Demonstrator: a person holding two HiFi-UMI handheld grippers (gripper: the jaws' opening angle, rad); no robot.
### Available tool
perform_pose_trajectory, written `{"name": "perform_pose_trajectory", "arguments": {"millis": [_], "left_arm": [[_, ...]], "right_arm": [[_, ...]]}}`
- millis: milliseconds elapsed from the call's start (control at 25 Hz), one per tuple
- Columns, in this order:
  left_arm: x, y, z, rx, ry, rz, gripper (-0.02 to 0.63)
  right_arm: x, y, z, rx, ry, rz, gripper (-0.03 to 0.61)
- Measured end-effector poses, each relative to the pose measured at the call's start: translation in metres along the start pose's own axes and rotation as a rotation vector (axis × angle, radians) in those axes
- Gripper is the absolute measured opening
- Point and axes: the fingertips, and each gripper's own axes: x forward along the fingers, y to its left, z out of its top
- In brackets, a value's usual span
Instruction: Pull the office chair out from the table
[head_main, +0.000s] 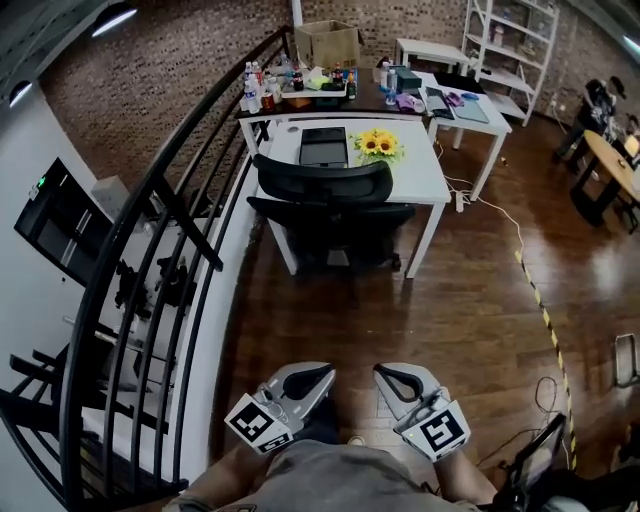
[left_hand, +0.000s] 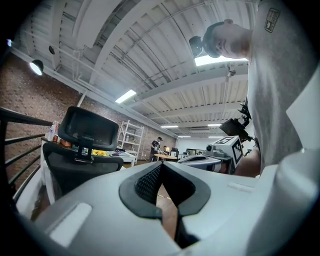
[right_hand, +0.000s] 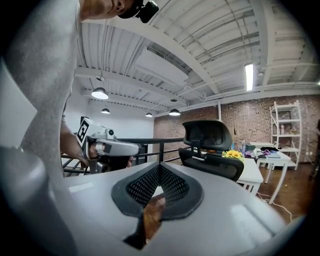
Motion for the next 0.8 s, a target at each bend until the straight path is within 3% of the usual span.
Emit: {"name": "perform_pose_trajectory", "arguments": {"millis": [480,800], "left_arm": [[0.036,0.158,0.054,0.012,-0.034,-0.089,0.002],[0.049,0.212,0.059,-0.021,-0.03,-0.11,0.002]], "right_arm": [[0.133,-0.08,0.053,-0.006,0.006,-0.094,0.006],[0.182,-0.105,0.062,0.005,0.029,-0.106,0.006]]}}
